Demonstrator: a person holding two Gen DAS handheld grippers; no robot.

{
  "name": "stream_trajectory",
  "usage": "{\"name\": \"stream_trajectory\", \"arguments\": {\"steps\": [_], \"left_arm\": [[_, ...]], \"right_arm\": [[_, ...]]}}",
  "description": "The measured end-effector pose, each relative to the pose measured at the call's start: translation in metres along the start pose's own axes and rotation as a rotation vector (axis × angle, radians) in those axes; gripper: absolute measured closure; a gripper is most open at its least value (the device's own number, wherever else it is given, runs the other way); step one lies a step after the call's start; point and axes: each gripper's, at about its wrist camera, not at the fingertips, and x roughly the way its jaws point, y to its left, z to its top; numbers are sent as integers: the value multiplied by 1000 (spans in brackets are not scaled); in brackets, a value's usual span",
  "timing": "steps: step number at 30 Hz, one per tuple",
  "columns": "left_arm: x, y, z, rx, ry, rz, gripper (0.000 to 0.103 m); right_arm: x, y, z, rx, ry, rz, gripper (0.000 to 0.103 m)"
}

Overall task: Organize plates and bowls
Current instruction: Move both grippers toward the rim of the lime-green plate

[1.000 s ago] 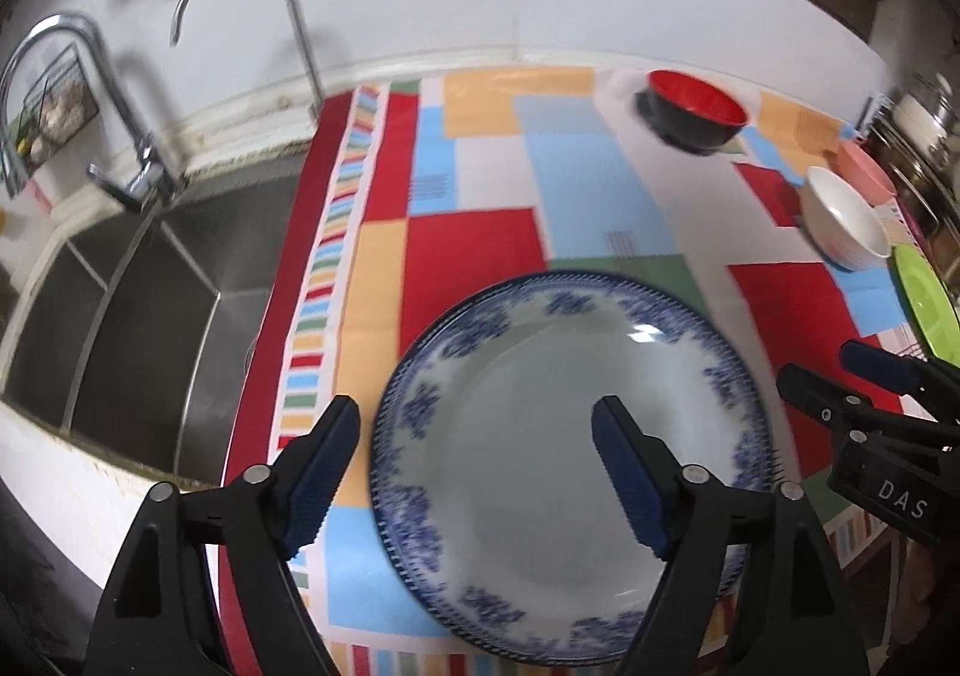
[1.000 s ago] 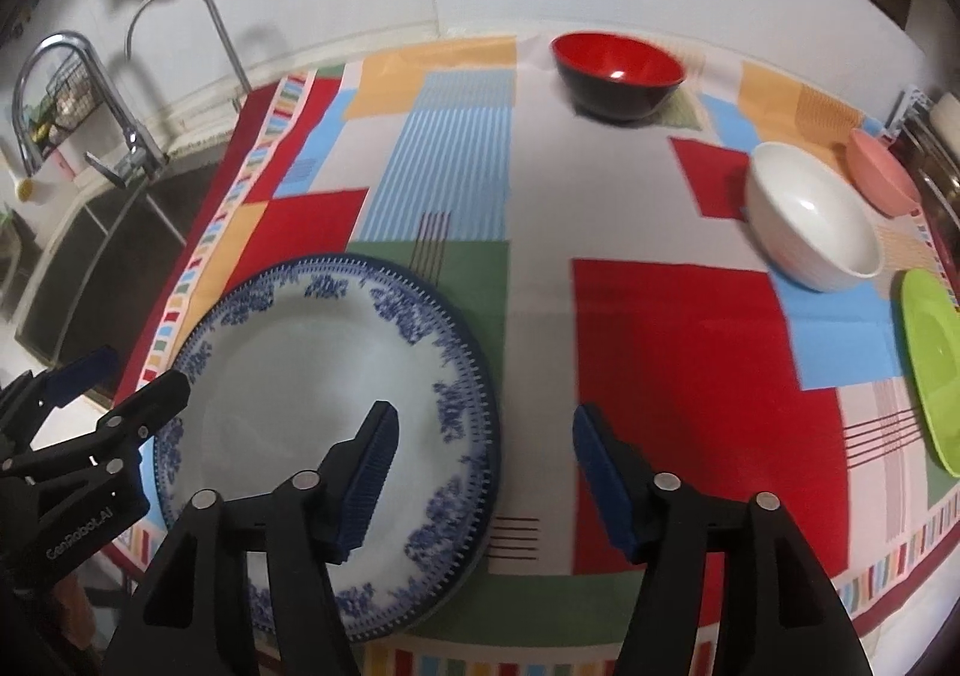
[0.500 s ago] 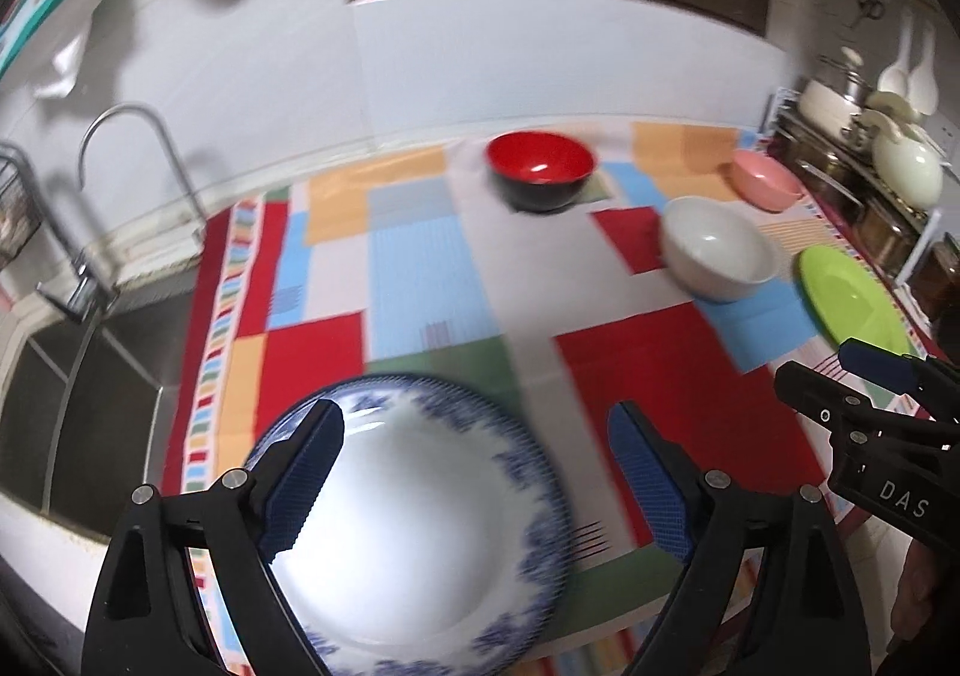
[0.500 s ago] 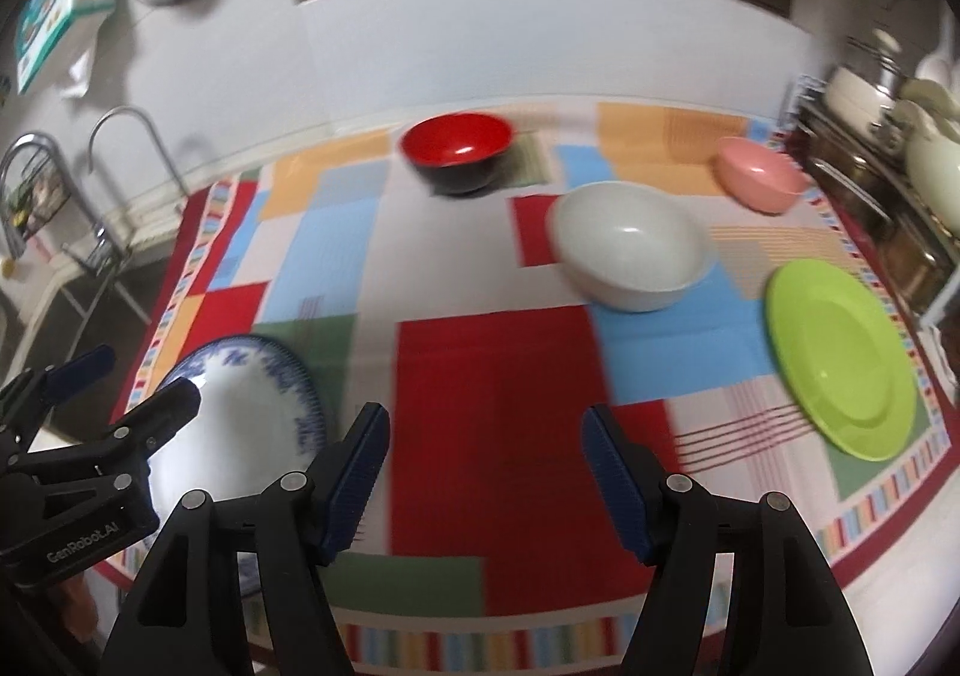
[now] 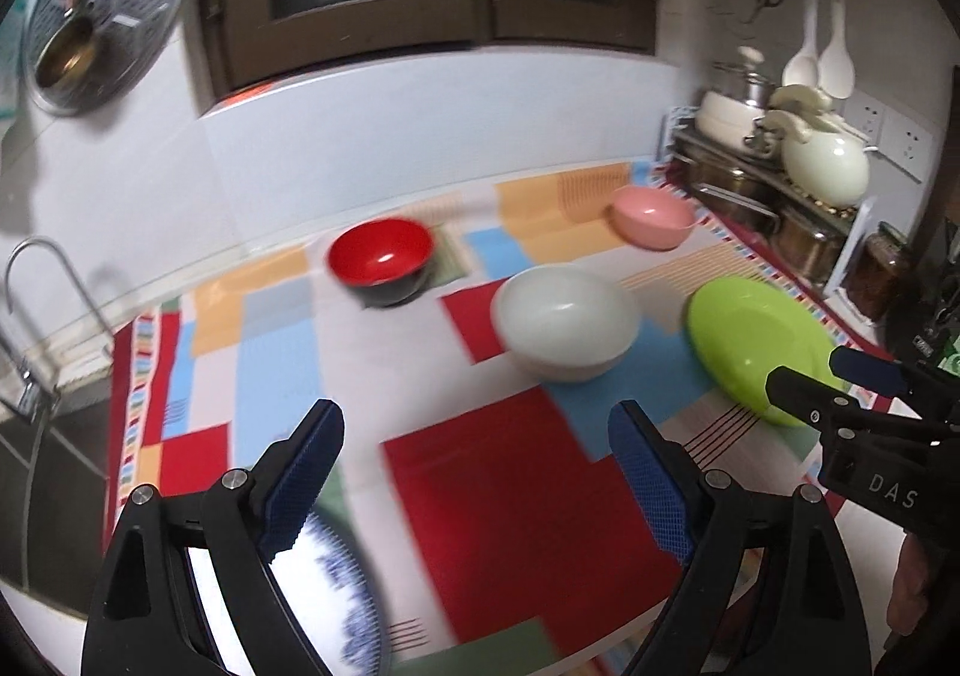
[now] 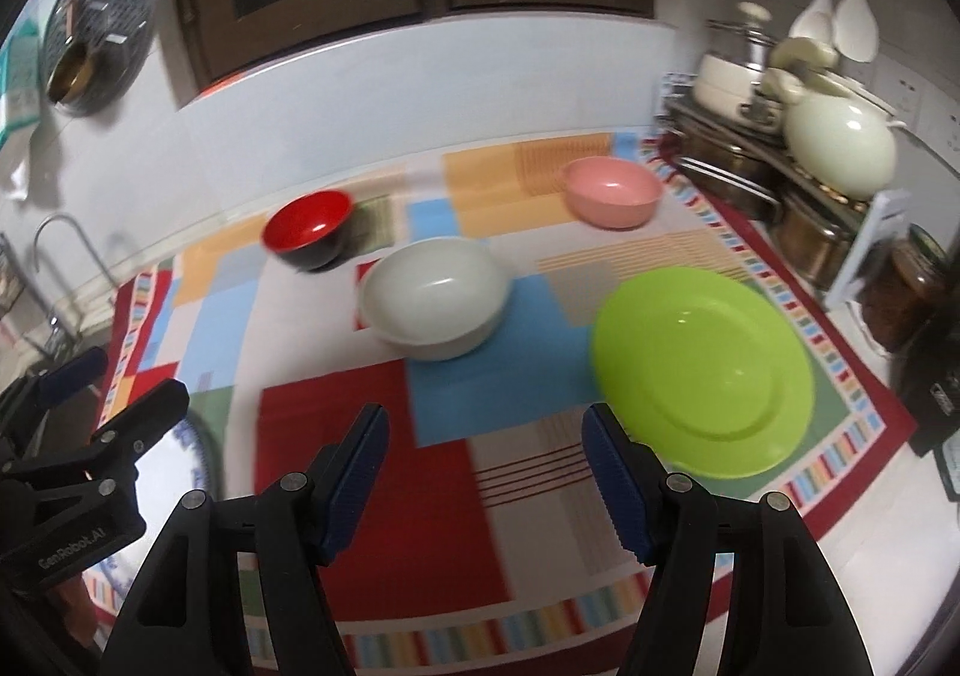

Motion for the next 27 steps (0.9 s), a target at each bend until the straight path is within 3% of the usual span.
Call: {"name": "stream_trajectory", "arguments": {"steps": [11, 20, 27], "left_arm": [[31, -77, 45, 49, -17, -86, 13], [77, -127, 63, 97, 36, -141, 14], [123, -156, 62, 105, 121, -172, 17]], "right_arm": [[1, -87, 19, 95, -48, -68, 36], [18, -147, 29, 156, -59, -140, 36], [42, -186, 26, 213, -24, -179, 36]]}}
